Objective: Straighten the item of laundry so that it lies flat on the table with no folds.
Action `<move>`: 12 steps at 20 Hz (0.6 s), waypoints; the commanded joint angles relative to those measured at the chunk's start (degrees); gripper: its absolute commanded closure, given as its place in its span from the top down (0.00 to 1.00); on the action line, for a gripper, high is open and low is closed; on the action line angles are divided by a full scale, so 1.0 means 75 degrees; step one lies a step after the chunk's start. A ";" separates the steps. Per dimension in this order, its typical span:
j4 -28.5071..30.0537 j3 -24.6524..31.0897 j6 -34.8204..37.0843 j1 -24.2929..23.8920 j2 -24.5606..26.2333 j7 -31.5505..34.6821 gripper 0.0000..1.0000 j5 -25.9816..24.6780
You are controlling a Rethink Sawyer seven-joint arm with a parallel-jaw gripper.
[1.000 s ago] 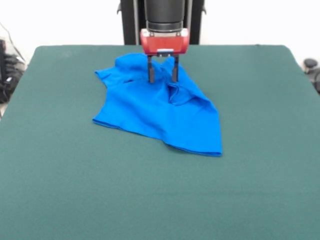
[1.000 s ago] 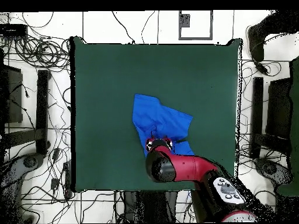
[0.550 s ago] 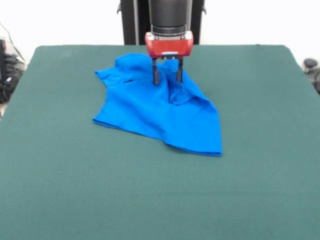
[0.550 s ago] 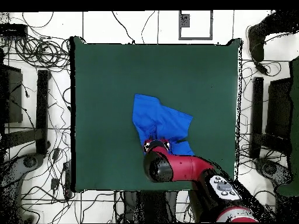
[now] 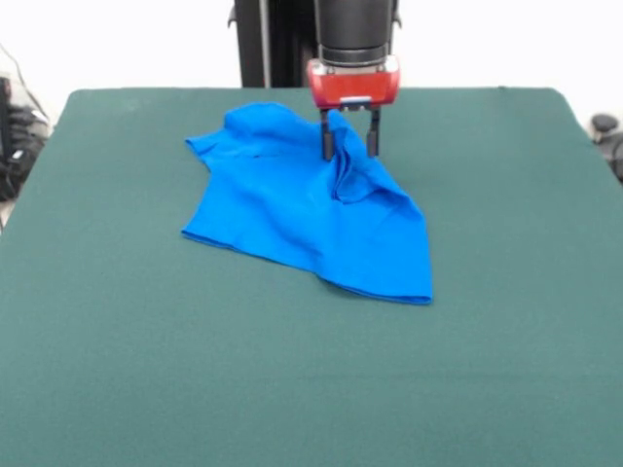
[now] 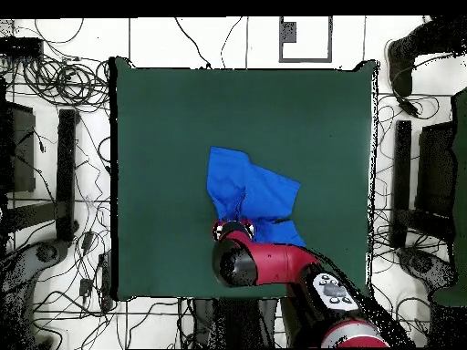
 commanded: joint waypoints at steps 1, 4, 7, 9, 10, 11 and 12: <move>0.0108 0.0677 -0.0477 0.0294 0.0033 0.1658 1.00 0.0467; 0.0069 0.0644 -0.0472 0.0325 0.0066 0.1617 1.00 0.0450; 0.0007 0.0659 -0.0497 0.0294 0.0069 0.1548 0.00 0.0381; -0.0017 0.0663 -0.0530 0.0282 0.0067 0.1488 0.00 0.0308; -0.0040 0.0598 -0.0572 0.0327 0.0060 0.1496 0.00 0.0320; -0.0029 0.0553 -0.0601 0.0352 0.0052 0.1532 0.00 0.0351; -0.0028 0.0543 -0.0613 0.0361 0.0055 0.1547 0.00 0.0363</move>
